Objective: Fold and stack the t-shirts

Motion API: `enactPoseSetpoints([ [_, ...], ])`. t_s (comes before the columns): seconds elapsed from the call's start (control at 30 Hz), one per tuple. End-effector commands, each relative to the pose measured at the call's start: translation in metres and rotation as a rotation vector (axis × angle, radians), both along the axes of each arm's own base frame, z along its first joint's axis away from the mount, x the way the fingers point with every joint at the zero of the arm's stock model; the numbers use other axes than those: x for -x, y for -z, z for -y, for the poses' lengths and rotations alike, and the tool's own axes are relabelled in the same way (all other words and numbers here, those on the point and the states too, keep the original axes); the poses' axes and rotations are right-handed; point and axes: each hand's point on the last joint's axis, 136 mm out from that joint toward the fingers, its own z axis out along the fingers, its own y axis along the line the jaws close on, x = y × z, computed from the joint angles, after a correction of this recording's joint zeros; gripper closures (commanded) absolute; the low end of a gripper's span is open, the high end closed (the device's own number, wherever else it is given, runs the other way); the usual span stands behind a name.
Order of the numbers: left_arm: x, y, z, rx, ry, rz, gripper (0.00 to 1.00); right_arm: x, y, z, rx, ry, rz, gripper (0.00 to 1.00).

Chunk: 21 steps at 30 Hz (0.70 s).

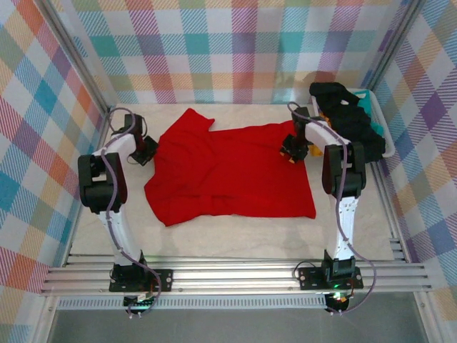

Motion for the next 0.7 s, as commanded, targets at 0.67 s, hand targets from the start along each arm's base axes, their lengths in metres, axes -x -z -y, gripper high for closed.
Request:
enactPoseSetpoints([
  [0.67,0.02,0.026,-0.061,0.241,-0.299,-0.03,0.98,0.006,0.001,-0.015,-0.055,-0.033,0.019,0.66],
])
